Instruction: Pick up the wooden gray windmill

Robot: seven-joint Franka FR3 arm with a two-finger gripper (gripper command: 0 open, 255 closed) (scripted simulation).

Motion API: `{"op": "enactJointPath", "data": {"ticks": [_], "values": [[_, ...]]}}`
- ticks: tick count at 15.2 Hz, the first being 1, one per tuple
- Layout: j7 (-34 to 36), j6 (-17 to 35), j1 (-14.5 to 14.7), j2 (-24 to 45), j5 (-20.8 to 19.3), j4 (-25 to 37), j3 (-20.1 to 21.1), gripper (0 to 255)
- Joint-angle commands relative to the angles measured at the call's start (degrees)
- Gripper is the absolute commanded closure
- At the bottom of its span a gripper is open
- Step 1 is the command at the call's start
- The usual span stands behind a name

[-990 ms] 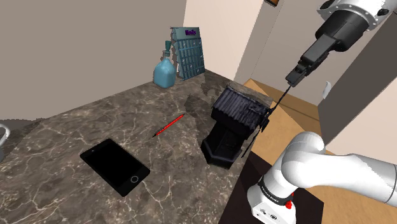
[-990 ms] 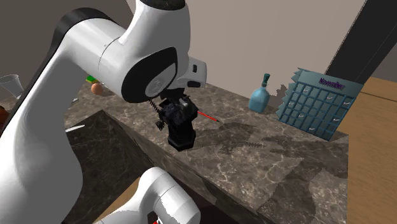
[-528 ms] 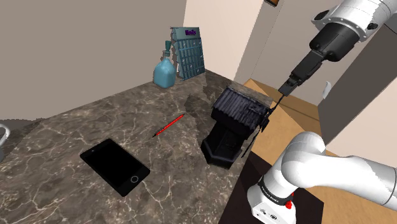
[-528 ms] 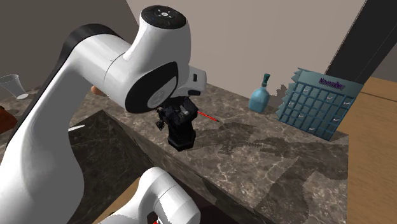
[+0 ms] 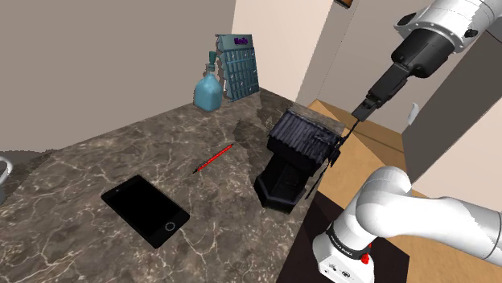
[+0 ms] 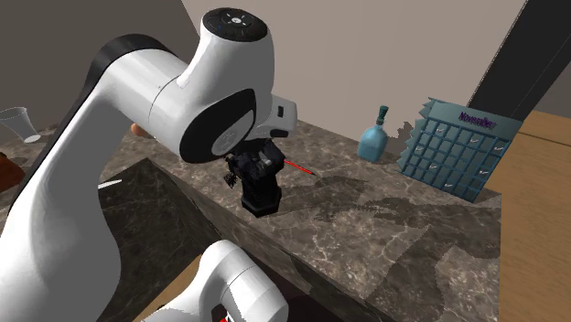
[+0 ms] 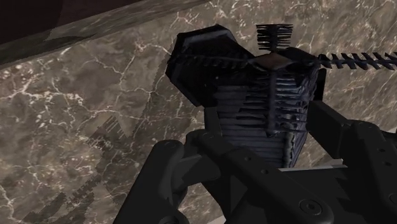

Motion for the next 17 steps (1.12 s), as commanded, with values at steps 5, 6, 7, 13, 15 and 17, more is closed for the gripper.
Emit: {"op": "enactJointPath", "data": {"ticks": [5, 6, 7, 13, 15, 17], "values": [[0.9, -2.1, 0.2, 3.3, -0.2, 5.3, -0.3, 255], [1.1, -2.5, 0.2, 3.9, -0.2, 6.4, -0.3, 255], [1.3, -2.9, 0.3, 4.6, -0.2, 7.5, -0.4, 255], [2.5, -5.4, 0.6, 8.6, -0.3, 14.4, -0.7, 255], [3.0, -6.3, 0.7, 10.0, -0.3, 16.7, -0.8, 255], [3.0, -6.4, 0.7, 10.1, -0.3, 16.9, -0.8, 255]]}}
